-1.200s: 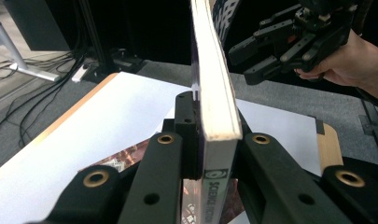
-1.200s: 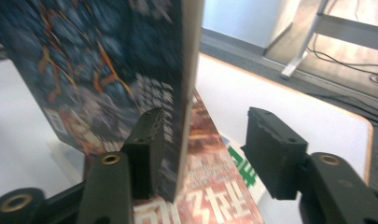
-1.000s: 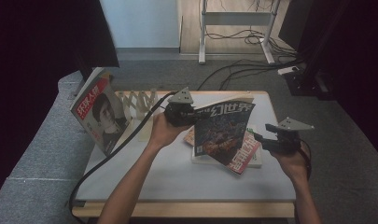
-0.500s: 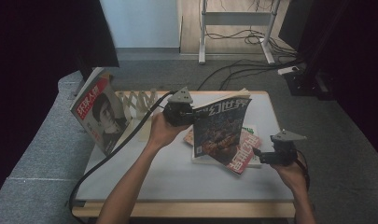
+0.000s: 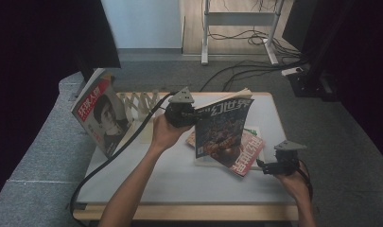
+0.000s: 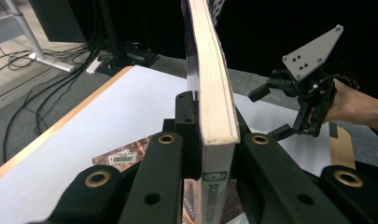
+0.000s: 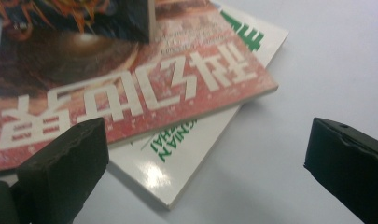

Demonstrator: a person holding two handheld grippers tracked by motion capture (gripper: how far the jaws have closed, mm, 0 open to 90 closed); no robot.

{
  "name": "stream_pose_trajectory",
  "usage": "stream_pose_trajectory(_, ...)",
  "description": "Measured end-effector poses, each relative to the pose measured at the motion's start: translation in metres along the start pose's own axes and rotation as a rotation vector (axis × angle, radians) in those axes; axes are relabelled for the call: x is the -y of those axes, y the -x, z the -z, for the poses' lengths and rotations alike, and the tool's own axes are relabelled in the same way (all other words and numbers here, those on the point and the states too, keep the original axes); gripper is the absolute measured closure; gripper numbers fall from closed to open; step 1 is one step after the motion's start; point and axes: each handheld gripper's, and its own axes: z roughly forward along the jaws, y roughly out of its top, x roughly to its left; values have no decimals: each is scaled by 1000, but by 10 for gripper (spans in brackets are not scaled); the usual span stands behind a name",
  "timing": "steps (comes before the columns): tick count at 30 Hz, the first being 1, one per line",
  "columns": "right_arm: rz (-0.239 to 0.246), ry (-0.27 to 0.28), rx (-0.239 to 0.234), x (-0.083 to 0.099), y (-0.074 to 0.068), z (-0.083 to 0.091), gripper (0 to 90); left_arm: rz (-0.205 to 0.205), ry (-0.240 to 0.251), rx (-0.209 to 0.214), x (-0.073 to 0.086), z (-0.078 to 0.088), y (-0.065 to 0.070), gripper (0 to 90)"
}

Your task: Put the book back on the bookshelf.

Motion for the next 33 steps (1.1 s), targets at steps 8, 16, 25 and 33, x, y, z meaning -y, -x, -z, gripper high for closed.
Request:
stream_pose_trajectory(8, 0, -52, -14, 15, -3, -13, 0, 24, 10, -9, 3, 7, -3, 826)
stream_pose_trajectory(16, 11, -72, -25, 24, -3, -20, 0, 28, 13, -21, 3, 19, -2, 826)
stream_pose_trajectory(25, -12, -69, -33, 28, -2, -22, 0, 38, 14, -47, 5, 33, -2, 826)
stream_pose_trajectory(33, -17, -75, -30, 28, -3, -23, 0, 60, 25, -72, 13, 51, -5, 826)
